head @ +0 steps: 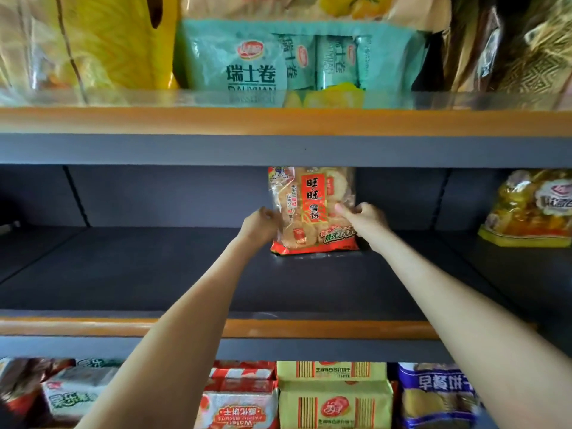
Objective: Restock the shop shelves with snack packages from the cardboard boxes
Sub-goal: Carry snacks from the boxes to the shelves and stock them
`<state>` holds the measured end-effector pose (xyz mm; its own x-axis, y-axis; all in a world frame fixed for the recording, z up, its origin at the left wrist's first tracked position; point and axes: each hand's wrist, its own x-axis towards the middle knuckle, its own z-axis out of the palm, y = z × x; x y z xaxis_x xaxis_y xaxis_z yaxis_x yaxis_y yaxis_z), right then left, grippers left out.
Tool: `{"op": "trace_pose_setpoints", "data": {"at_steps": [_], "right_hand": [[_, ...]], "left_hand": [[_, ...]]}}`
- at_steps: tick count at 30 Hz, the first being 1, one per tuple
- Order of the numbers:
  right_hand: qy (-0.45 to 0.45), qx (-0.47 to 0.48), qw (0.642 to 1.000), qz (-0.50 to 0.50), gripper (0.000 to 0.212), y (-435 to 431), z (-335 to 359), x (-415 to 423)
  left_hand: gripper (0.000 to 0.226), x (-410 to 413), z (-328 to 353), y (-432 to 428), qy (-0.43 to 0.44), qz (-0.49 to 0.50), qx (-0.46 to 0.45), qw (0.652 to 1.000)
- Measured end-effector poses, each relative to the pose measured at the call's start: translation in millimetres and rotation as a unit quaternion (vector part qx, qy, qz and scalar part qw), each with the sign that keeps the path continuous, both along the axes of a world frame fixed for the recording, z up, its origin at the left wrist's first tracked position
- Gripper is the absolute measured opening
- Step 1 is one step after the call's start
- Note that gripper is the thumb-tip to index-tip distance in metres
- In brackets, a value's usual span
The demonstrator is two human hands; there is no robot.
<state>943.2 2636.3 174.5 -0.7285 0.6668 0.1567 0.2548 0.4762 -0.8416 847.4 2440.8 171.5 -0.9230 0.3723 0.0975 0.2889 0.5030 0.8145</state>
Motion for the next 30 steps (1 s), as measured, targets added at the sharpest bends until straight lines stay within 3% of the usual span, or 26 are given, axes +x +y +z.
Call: {"op": "trace_pose_setpoints", "data": {"at_steps": [3,5,9,11,12,17,23,28,30], "right_hand": [[0.010,0.036,0.999,-0.029,0.037,-2.6,1.5,-2.2],[-0.002,0.040,0.999,-0.004,0.044,-4.2,-2.7,-0.6],[-0.073,0.070,0.990,0.096,0.110,-11.3,-21.8,3.3],[-0.068,0.093,0.991,0.067,0.114,-11.7,-28.4,2.8],[-0.060,0.097,0.993,0.041,0.110,-13.0,-30.1,2.0],[-0.037,0.104,0.992,-0.054,0.065,-25.0,-33.2,-2.4],[-0.038,0.160,0.983,-0.080,0.059,-35.8,-38.3,8.7],[-0.067,0.233,0.970,0.002,0.015,-51.1,-28.8,19.0],[-0.036,0.217,0.975,0.042,0.015,-65.2,-23.2,21.4]], "left_hand": [[0.048,-0.2,-2.9,-5.6,0.029,0.011,0.009,0.999],[0.063,4.1,-1.8,-7.7,0.010,-0.035,0.028,0.999],[0.064,9.8,-7.6,0.3,0.112,-0.089,-0.144,0.979],[0.052,12.0,-7.4,4.1,0.133,-0.062,-0.160,0.976],[0.049,11.1,-6.2,5.1,0.168,-0.056,-0.188,0.966],[0.057,6.9,1.3,15.8,0.119,-0.045,-0.144,0.981],[0.053,11.1,-8.1,12.8,0.035,-0.004,-0.074,0.997],[0.025,27.6,-11.9,-2.2,0.069,-0.029,-0.099,0.992],[0.028,35.3,-13.1,-8.8,0.083,-0.036,-0.101,0.991]]}}
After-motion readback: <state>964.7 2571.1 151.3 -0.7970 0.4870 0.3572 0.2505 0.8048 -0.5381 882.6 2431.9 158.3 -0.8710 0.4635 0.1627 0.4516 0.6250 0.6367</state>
